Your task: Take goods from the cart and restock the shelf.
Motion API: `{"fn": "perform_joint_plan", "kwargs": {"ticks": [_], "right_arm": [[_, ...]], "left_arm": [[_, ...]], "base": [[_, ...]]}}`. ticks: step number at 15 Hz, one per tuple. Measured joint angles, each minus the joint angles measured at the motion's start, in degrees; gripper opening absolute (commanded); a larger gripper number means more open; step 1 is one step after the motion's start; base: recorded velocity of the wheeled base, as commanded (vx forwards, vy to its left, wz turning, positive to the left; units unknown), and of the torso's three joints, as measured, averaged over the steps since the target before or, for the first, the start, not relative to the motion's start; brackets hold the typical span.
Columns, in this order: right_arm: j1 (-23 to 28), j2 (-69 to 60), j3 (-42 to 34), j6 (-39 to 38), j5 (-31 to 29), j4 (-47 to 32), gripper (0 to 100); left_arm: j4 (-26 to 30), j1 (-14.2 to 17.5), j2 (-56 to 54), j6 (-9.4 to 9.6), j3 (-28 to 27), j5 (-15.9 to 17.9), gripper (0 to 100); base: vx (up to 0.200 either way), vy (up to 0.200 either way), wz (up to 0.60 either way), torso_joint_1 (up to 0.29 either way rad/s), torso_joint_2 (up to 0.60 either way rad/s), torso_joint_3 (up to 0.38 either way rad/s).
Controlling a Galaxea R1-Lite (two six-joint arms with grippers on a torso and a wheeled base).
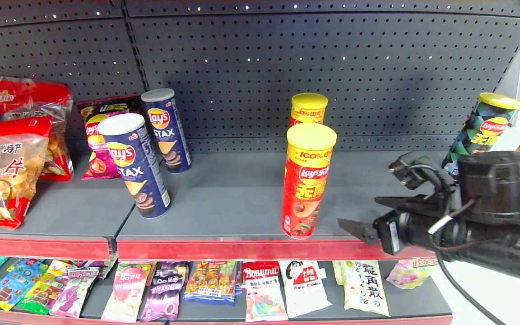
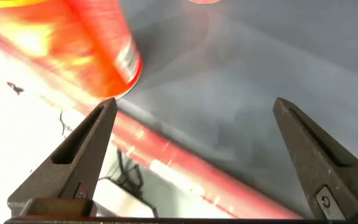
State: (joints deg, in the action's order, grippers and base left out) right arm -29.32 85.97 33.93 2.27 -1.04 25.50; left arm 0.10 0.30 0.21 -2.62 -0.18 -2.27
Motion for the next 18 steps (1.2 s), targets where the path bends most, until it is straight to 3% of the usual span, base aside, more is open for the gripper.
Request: {"fn": "perform_joint_plan", "kwargs": {"ticks": [3,6,10,13,15,18], "right_arm": [[-0.8,-15.2,-6.6,1.8,-1.6,-0.9,100],[3.9,-33.3,-10.9,3.1,-2.2,-11.7,100],[23.8,-53.9,-9.9,3.6,-3.2,-36.3,100],[36.4,-61.4,-10.6,3.8,-5.6,-42.1,100],[37.7,-66.7,-14.5,5.7,-4.2,-42.6,100],[32.1,-78.0,-21.0,8.4,-0.2,-42.8,100]], "left_arm": [[0.0,0.0,0.0,0.00,0.0,0.0,100],[0.0,0.0,0.0,0.00,0.0,0.0,100],[0.0,0.0,0.0,0.00,0.0,0.0,100],[0.0,0.0,0.0,0.00,0.0,0.0,100],[0.0,0.0,0.0,0.00,0.0,0.0,100],[0.0,0.0,0.0,0.02,0.0,0.0,100]], "base": [[0.000,0.000,0.00,0.000,0.00,0.000],[0.000,0.000,0.00,0.000,0.00,0.000],[0.000,0.000,0.00,0.000,0.00,0.000],[0.000,0.000,0.00,0.000,0.00,0.000],[0.000,0.000,0.00,0.000,0.00,0.000],[0.000,0.000,0.00,0.000,0.00,0.000]]}}
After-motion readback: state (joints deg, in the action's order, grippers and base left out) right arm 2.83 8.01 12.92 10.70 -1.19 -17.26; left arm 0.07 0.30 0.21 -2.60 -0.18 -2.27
